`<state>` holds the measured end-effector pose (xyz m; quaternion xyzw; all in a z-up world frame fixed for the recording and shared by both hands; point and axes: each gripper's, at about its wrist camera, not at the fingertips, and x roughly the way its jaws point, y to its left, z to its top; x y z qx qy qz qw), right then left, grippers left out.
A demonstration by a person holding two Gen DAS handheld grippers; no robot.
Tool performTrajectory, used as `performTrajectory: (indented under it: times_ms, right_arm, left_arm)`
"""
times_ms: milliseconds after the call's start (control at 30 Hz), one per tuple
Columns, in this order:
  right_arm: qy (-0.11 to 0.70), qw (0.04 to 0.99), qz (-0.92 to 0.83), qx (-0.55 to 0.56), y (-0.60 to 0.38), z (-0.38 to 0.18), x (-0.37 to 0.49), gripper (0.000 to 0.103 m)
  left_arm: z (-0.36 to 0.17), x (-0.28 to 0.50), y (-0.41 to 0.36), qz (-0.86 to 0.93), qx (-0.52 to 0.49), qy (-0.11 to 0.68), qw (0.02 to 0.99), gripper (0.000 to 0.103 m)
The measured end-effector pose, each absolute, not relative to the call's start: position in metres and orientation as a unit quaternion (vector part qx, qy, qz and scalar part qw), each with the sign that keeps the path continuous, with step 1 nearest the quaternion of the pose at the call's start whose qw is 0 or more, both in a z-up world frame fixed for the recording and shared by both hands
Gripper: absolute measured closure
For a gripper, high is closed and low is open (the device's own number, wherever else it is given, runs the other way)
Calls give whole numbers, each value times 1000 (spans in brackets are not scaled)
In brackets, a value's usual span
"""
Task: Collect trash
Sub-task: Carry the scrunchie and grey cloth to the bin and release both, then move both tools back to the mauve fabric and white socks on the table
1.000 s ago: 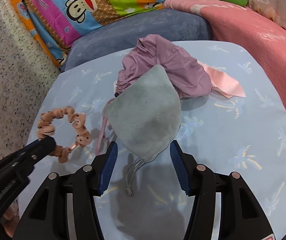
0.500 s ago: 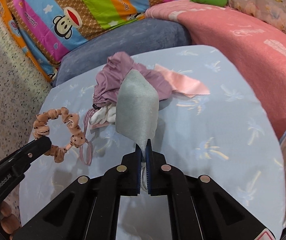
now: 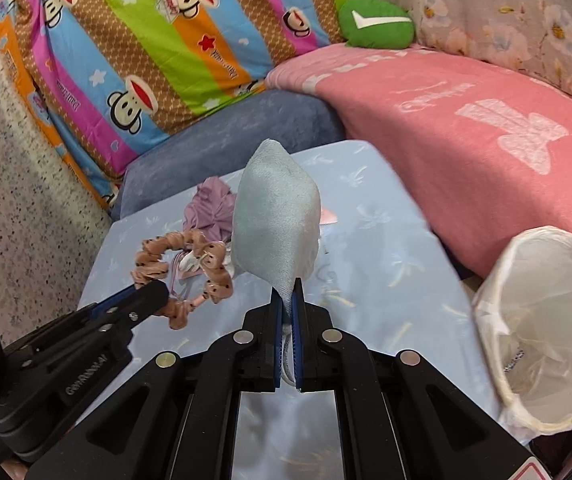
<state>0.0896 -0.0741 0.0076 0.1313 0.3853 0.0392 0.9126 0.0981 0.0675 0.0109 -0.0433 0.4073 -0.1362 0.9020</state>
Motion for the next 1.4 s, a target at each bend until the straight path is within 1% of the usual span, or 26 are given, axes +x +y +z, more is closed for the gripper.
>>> performTrajectory:
  times_ms: [200, 500, 833, 1133, 1167, 1200, 1233, 1267, 1300, 1400]
  right_arm:
    - [364, 920, 10, 143, -121, 24, 63, 99]
    - [344, 923, -41, 170, -193, 30, 25, 99]
    - [334, 917, -87, 200, -255, 22, -6, 99]
    - [332, 909, -118, 224, -293, 13, -21, 98]
    - [331, 908, -120, 225, -295, 12, -22, 98]
    - [331, 908, -122, 227, -298, 12, -22, 97]
    - [331, 907, -123, 229, -301, 11, -23, 97]
    - [331, 907, -125, 230, -303, 10, -23, 96]
    - [331, 906, -126, 231, -305, 10, -23, 95]
    - [328, 906, -131, 233, -308, 9, -25, 93]
  left_arm:
    - [21, 85, 20, -172, -21, 397, 902, 87]
    - [28, 63, -52, -228, 24, 385, 894, 87]
    - [27, 50, -116, -286, 52, 391, 874, 86]
    - [22, 45, -156, -313, 68, 402, 858, 85]
    - [21, 45, -159, -315, 69, 403, 857, 82]
    - [21, 45, -163, -317, 70, 404, 855, 76]
    - [20, 45, -165, -319, 69, 404, 854, 73]
    - [20, 44, -167, -318, 70, 403, 855, 65]
    - [20, 43, -169, -315, 71, 401, 857, 52]
    - [20, 44, -170, -304, 71, 396, 864, 41]
